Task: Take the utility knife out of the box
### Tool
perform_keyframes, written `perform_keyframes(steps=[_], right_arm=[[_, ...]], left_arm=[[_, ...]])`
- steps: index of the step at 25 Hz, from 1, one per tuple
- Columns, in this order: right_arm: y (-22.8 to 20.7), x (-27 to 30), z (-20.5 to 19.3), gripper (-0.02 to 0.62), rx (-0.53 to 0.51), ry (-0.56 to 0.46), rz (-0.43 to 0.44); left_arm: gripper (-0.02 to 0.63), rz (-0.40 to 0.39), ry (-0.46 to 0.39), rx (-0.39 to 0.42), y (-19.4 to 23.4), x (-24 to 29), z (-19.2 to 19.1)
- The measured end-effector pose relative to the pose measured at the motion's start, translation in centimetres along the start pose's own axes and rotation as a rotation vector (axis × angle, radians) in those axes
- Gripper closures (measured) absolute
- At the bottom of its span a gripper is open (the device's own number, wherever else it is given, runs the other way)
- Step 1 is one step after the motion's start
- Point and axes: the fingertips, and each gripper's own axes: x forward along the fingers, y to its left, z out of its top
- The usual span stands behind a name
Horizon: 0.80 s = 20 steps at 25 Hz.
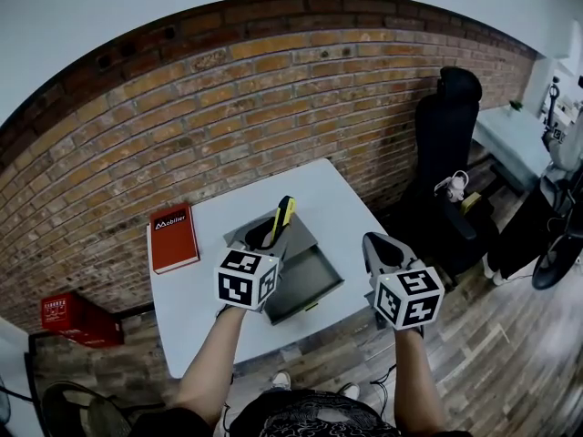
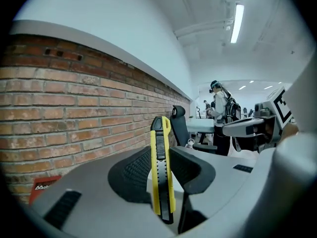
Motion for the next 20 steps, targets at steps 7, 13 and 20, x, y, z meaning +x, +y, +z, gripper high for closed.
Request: perform_keyframes(steps=[7, 13, 20], right_arm=[[-0.5, -0.7, 1.4, 0.575, -0.013, -0.031, -0.008], [-0.3, -0.7, 1.7, 0.575, -0.034, -0.042, -0.007], [-0.1, -0.8, 1.6, 0.575, -0.027, -0.036, -0.009]], left_arm=[[0.477, 0.071, -0.117, -0.009, 0.9, -2.9, 1.4], [0.477, 0.092, -0.127, -0.027, 1.2, -3.3, 0.8], [0.477, 0.088, -0.129, -0.044, 1.1, -3.4, 0.4]])
